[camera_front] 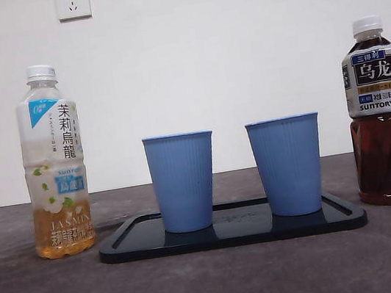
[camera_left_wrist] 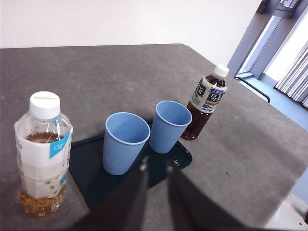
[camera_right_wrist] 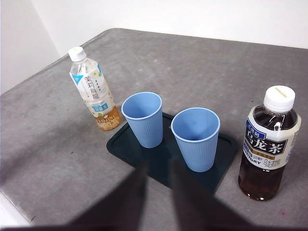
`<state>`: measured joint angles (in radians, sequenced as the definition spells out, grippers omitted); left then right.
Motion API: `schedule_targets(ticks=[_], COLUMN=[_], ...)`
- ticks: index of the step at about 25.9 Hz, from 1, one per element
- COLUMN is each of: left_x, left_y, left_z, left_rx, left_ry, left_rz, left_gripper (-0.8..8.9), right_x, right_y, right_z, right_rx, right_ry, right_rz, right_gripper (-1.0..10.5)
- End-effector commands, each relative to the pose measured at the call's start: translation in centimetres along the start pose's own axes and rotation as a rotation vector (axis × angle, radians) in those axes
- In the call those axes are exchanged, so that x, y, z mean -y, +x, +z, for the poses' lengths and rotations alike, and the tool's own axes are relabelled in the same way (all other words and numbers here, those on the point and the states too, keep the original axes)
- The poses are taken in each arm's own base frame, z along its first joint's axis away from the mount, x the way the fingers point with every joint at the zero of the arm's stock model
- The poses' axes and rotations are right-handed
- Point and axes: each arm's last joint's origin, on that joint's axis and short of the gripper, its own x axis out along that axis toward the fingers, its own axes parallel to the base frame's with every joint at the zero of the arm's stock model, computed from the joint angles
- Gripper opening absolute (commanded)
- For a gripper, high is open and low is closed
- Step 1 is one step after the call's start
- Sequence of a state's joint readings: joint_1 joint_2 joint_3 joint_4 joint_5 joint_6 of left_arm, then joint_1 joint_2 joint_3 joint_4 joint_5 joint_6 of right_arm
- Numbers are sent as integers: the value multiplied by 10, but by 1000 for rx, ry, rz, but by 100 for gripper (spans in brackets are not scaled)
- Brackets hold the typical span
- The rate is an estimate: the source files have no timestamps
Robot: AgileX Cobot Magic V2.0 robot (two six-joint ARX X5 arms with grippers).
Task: Pour the drink into the cup
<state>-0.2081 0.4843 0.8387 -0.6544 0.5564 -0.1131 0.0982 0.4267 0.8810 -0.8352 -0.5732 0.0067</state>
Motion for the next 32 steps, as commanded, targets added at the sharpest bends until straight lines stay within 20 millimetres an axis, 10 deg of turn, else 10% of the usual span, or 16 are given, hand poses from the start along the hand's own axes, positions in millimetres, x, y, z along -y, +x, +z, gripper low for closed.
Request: schedule_targets(ticks=[1,6,18,32], left_x=[3,3,3,3], left_y=[-2,-2,-2,-2], left_z=[6,7,7,7], left_rx=[22,30,28,27], left_ry=[39,44,39,40], left_rz=[-11,-12,-12,-12], left_gripper=[293,511,499,499], right_x=[-2,-2,7,59], right_y=[-2,-2,7,83], right_z=[4,4,1,-63], right_rx=[13,14,33,186], right_ry=[7,35,115,215], right_rz=[7,7,-70,-174], right_gripper=[348,501,501,500])
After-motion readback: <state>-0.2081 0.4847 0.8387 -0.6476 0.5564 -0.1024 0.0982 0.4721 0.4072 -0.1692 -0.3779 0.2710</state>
